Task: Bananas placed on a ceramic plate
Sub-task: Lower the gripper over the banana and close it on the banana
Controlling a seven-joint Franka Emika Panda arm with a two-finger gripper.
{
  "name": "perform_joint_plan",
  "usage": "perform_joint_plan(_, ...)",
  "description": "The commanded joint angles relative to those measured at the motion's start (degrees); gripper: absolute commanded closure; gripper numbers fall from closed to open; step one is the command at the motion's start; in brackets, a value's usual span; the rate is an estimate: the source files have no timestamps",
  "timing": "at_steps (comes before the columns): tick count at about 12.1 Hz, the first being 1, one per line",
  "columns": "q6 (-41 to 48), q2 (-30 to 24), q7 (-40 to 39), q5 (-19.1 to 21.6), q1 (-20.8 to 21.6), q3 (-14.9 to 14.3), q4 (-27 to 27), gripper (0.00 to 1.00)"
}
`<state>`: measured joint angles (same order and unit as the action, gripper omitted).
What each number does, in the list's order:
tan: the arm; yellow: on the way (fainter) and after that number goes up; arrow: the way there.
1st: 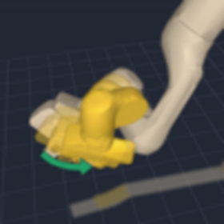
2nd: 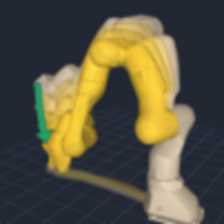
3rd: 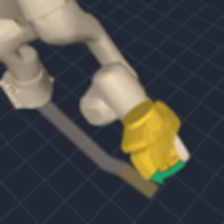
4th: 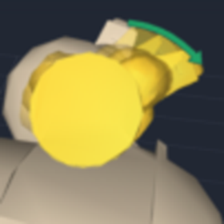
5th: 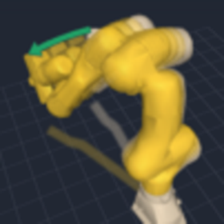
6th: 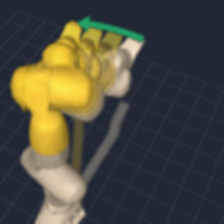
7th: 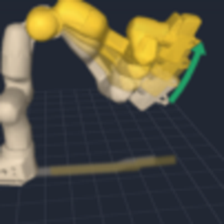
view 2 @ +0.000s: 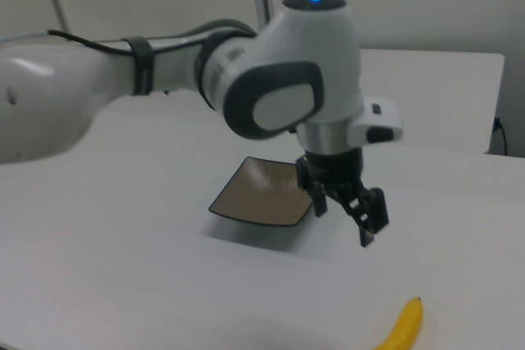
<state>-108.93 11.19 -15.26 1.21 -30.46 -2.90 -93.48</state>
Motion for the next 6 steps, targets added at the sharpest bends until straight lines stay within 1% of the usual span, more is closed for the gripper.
perform_joint_plan(1,-5.1,3.9,-3.1,-1.1,-2.7,0.5,-0.5,0.0)
perform_joint_plan(3,-7.3,6.4,-8.6,-2.1,-4.2,0.5,-0.7,0.0)
perform_joint_plan(6,-8.8,9.7,-9.2,-3.4,-5.1,0.5,-0.8,0.0)
